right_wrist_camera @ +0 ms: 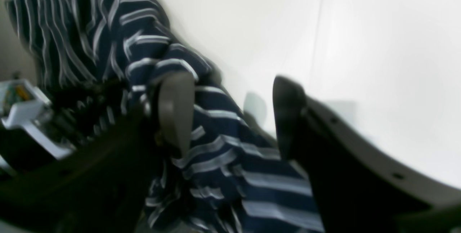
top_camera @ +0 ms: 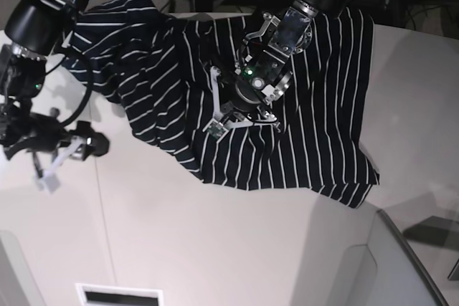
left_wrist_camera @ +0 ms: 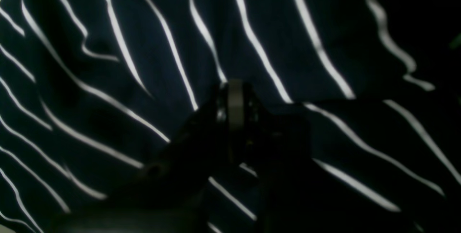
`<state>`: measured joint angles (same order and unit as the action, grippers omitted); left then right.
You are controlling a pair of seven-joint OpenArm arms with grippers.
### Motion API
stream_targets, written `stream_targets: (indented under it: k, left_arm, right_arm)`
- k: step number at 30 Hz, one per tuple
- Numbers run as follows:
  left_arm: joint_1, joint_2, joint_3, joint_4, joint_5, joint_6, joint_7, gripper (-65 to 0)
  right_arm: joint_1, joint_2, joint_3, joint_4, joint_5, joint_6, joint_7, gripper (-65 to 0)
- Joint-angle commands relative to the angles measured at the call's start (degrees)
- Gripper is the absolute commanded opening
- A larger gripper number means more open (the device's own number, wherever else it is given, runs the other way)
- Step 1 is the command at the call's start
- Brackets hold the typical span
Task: Layout the t-shirt on the table in an organized manner, then fold the t-shirt properly
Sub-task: 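Grasp the shirt hem with the right gripper and lift it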
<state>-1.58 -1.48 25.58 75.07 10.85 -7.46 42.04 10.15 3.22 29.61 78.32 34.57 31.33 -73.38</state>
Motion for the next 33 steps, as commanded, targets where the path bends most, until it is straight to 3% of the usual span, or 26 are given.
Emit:
stream_targets:
  k: [1,8,14,17,21,22,28,33]
  left_arm:
    - [-0.57,0.29,-0.05,0.67,0.09,0.3,-0.59,-65.0]
    - [-0.57,0.38,-0.05,0.4,0.09,0.3,-0.59,-65.0]
    - [-0.57,0.46,-0.05,0.4,0.09,0.3,-0.59,-65.0]
    - [-0.57,0.46,-0.05,0.4,0.09,0.3,-0.59,-65.0]
    - [-0.66,0.46,-0.05,-1.0,0.09,0.3,-0.77,-65.0]
    - [-0.66,0.46,-0.05,-1.97,0.09,0.3,-0.77,-65.0]
    - [-0.57,0.46,-0.05,-3.55,0.09,0.3,-0.94,-65.0]
    - [-0.57,0.29,-0.05,-3.46,0.09,0.3,-0.94,-65.0]
  right_arm:
    - [1.14,0.34,-0.81,-1.8,1.96,1.24,-0.07,-31.7]
    - [1.32,0.34,-6.7,-11.73,2.49,1.68,6.44,-31.7]
    - [1.32,-0.28,-7.06,-15.07,2.75,1.68,6.62,-32.0]
    - [1.32,-0.28,-7.06,-16.48,2.84,1.68,6.53,-40.5]
    - [2.02,-0.28,-6.62,-19.03,2.84,1.77,5.21,-63.0]
    - [2.46,-0.28,-6.62,-19.73,2.84,1.77,4.68,-65.0]
    - [4.4,0.69,-6.53,-20.08,2.84,1.77,4.15,-65.0]
    - [8.18,4.03,-6.62,-19.99,2.84,1.59,4.24,-65.0]
